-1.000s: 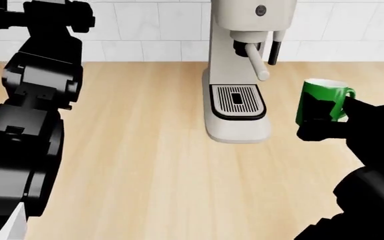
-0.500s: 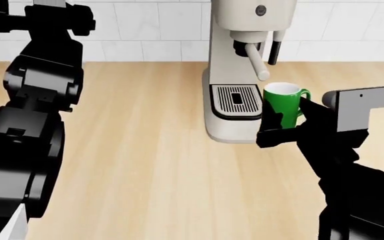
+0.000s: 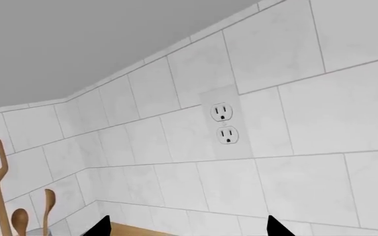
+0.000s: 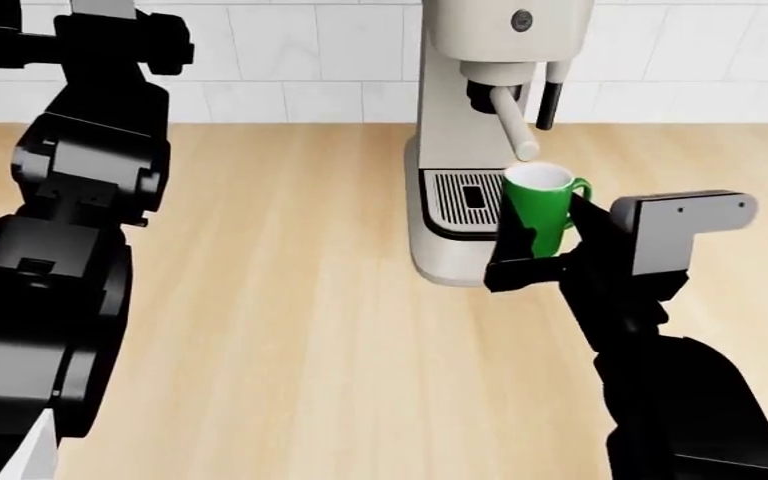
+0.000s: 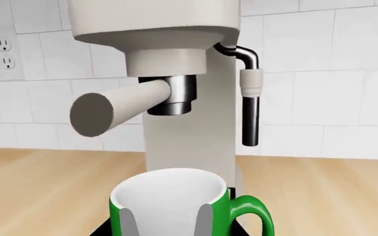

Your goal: Pick the mug from the cabinet, place it under the coffee machine dispenser, and press the start button.

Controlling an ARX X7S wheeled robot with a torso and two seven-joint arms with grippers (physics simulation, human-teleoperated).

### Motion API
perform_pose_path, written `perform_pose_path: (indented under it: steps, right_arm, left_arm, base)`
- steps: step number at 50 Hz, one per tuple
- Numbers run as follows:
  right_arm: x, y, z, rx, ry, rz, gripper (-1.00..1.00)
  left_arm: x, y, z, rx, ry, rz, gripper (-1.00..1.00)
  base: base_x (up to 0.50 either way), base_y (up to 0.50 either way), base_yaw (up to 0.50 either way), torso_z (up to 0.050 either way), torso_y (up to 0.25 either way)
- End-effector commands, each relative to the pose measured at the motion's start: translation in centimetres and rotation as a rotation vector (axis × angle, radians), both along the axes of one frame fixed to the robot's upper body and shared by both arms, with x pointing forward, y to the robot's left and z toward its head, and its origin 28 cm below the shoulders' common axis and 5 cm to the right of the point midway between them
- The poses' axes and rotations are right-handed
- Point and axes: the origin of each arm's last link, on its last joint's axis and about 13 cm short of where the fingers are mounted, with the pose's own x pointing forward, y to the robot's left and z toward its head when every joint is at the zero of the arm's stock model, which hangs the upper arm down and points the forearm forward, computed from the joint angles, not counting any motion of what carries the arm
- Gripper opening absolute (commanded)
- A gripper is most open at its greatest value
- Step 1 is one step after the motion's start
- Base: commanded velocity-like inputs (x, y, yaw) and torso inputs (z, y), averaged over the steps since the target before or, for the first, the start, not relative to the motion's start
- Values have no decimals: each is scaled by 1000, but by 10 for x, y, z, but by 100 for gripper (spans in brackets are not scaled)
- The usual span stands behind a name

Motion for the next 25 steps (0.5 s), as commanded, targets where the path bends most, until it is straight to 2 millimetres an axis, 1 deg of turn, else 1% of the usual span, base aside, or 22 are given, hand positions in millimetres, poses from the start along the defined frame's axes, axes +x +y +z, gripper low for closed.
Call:
perform_pose_path:
  steps: [1,15,25]
  right_arm:
    - [13,3,-3,-28,-77,13,-100]
    - [43,8,-7,-10,-56,6,-100]
    - [58,14,-7,-19,-47,10,-100]
  left_arm:
    - [0,-1,-2,1,3,-3,100]
    - [0,-1,-5,-1,10,-5,100]
    - [0,-1,-5,-2,11,-4,100]
  base:
    - [0,0,0,0,0]
    - [0,0,0,0,0]
    - [0,0,0,2,1]
